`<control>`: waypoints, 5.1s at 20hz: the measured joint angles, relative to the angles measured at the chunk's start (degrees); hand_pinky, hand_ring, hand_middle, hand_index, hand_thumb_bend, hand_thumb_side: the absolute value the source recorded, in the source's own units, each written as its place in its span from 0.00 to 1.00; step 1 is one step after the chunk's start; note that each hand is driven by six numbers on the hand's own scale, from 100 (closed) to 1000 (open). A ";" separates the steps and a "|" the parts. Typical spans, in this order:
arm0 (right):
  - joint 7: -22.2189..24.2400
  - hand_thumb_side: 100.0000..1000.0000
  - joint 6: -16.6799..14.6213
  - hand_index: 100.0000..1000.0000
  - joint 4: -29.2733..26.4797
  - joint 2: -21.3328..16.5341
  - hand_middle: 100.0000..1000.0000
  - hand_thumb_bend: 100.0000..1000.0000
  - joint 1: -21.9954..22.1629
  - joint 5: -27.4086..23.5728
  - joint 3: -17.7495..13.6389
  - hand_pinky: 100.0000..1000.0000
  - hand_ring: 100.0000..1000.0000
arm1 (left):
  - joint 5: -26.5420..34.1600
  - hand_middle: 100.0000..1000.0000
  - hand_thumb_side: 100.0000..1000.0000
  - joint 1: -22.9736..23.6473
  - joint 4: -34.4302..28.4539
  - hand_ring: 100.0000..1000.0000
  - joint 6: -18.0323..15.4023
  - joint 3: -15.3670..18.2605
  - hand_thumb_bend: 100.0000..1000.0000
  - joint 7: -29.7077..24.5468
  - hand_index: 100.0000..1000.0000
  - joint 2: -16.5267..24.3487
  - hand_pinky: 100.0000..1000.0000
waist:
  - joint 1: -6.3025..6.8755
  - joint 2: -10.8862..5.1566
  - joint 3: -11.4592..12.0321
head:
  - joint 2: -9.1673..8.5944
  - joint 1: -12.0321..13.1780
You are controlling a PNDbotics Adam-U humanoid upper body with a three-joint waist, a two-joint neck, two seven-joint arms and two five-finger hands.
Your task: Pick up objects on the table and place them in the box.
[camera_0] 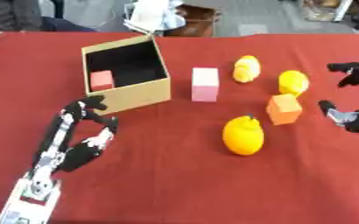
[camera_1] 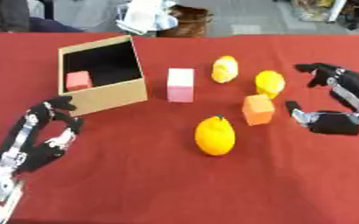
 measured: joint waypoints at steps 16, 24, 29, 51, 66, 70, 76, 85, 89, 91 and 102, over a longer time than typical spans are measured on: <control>6.74 0.50 -2.07 0.98 10.99 0.42 0.89 0.19 -12.18 0.72 4.18 0.82 0.77 | -0.01 0.64 0.53 0.39 0.33 0.56 -0.09 -0.25 0.29 -0.10 0.84 0.43 0.76 | -0.46 0.00 0.52 | 0.01 -0.22; 7.64 0.50 -2.77 0.97 18.12 3.19 0.88 0.23 -17.25 3.09 3.46 0.84 0.79 | -0.01 0.64 0.54 0.40 0.33 0.56 -0.15 -0.35 0.29 -0.16 0.84 0.44 0.76 | -0.49 0.00 0.80 | -0.02 -0.40; 10.62 0.50 -0.09 0.96 23.90 8.30 0.87 0.23 -23.71 6.43 2.52 0.85 0.79 | 0.10 0.64 0.54 0.47 0.35 0.56 -0.46 -0.97 0.29 -0.73 0.84 0.46 0.76 | -0.83 -0.01 1.80 | -0.04 -2.13; 2.13 0.52 6.22 0.95 57.75 25.53 0.83 0.13 -36.03 27.18 -11.75 0.79 0.75 | 1.15 0.64 0.55 -0.15 0.34 0.56 -1.47 -2.38 0.30 -2.29 0.84 0.42 0.76 | -0.80 -0.01 5.41 | -2.58 -6.98; -4.31 0.10 5.00 0.68 61.91 27.94 0.53 0.11 -36.86 33.87 -13.20 0.76 0.65 | 1.53 0.64 0.56 -0.55 0.34 0.56 -1.82 -2.96 0.30 -2.85 0.84 0.40 0.76 | -0.78 0.05 6.53 | -3.50 -8.39; -7.46 0.00 5.51 0.41 61.76 28.36 0.31 0.04 -36.81 36.58 -13.43 0.68 0.52 | 1.61 0.64 0.56 -0.56 0.34 0.56 -1.80 -3.02 0.29 -2.91 0.84 0.39 0.76 | -0.65 0.05 6.52 | -3.57 -8.63; -12.51 0.00 4.98 0.34 58.74 28.09 0.24 0.00 -37.23 37.38 -13.42 0.61 0.44 | 1.62 0.64 0.56 -0.56 0.34 0.56 -1.78 -3.02 0.29 -2.94 0.84 0.39 0.76 | -0.48 0.05 6.15 | -3.80 -8.68; -12.73 0.00 2.38 0.35 49.68 25.94 0.24 0.00 -42.42 33.07 -11.70 0.58 0.43 | 1.62 0.64 0.56 -0.56 0.33 0.56 -1.75 -3.02 0.29 -2.97 0.84 0.39 0.76 | -0.48 0.05 6.00 | -4.00 -7.42; -11.09 0.00 0.46 0.36 46.36 27.64 0.25 0.00 -43.27 31.62 -9.41 0.60 0.44 | 1.67 0.64 0.56 -0.56 0.33 0.56 -1.84 -3.09 0.29 -3.26 0.84 0.39 0.76 | -0.46 0.05 6.31 | -4.04 -7.14; -9.73 0.00 -0.93 0.37 44.55 29.31 0.26 0.00 -43.43 30.92 -7.72 0.61 0.45 | 1.76 0.64 0.56 -0.57 0.33 0.56 -1.93 -3.32 0.29 -3.43 0.84 0.39 0.76 | -0.45 0.05 6.68 | -4.04 -7.27; -3.82 0.00 -5.74 0.51 42.17 39.84 0.38 0.00 -41.94 30.02 -2.83 0.64 0.50 | 1.87 0.64 0.56 -1.01 0.33 0.57 -2.48 -4.12 0.29 -4.57 0.84 0.39 0.76 | -0.45 -0.01 8.68 | -4.06 -9.44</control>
